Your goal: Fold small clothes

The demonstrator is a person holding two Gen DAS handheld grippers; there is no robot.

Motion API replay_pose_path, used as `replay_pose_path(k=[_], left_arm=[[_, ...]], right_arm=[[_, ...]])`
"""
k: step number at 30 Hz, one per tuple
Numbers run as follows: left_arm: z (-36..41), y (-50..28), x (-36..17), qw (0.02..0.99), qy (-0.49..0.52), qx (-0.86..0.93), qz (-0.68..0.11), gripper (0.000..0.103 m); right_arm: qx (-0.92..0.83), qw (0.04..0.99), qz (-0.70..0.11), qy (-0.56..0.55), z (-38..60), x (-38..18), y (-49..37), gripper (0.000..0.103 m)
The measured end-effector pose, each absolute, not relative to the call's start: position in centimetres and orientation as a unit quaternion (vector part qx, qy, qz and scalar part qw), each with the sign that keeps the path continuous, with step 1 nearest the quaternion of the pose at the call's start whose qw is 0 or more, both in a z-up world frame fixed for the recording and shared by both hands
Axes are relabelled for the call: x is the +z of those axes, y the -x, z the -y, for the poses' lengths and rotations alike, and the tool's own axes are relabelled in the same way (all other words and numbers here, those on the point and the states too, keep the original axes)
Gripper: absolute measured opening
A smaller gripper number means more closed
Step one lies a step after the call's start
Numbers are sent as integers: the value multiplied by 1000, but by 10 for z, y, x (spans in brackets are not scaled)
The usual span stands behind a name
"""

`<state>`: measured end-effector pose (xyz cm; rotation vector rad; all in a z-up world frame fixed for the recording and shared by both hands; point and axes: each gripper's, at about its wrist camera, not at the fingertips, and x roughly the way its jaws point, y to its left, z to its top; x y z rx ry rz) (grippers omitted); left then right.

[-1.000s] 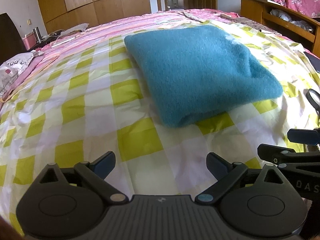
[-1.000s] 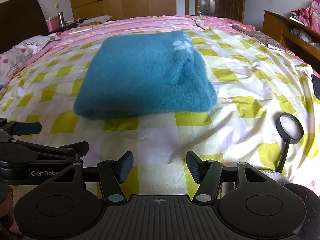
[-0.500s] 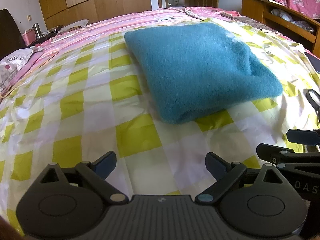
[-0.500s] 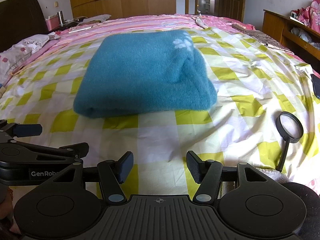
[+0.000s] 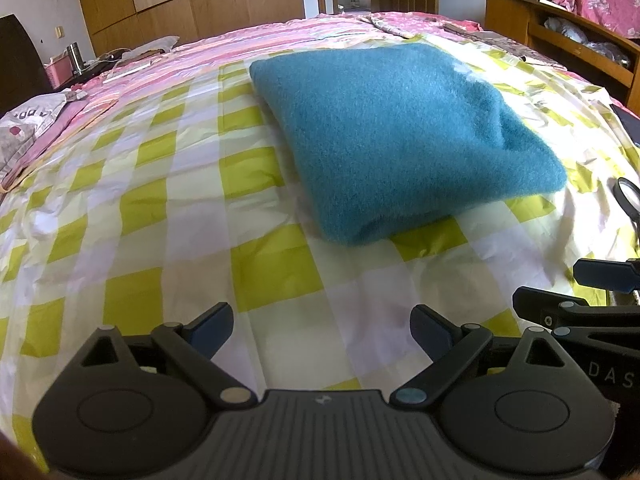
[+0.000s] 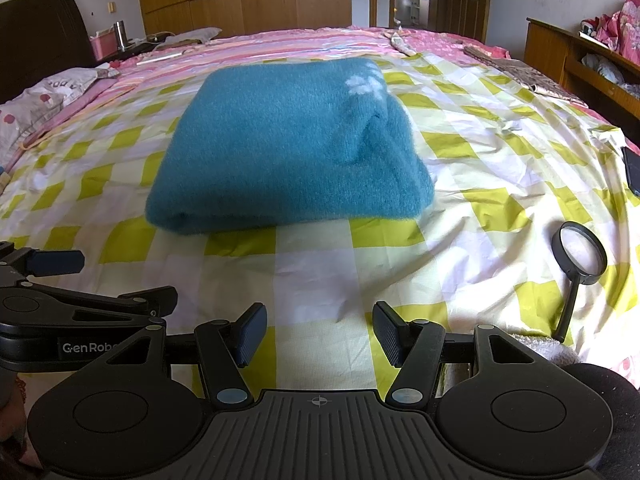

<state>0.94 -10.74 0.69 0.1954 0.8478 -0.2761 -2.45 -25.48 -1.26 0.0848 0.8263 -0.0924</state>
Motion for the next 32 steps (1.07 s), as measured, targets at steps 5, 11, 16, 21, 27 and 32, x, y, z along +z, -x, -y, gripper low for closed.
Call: replay_pose_path(k=[5, 11, 16, 21, 27, 32], left_arm=[[107, -10, 7, 897, -93, -132, -411, 99], [107, -10, 6, 897, -92, -132, -412, 99], [107, -10, 6, 897, -92, -131, -412, 99], [107, -10, 6, 897, -92, -131, -412, 99], [107, -10, 5, 897, -93, -130, -411, 99], [107, -10, 5, 897, -92, -131, -413, 99]], right_arm=[[-45, 914, -401, -41, 255, -12, 24, 59], [-45, 914, -401, -41, 255, -12, 24, 59], [-45, 914, -402, -41, 255, -12, 24, 59], [-45, 914, -401, -41, 255, -12, 24, 59], [-45, 914, -402, -41, 255, -13, 24, 59], [-45, 914, -402, -40, 255, -13, 24, 59]])
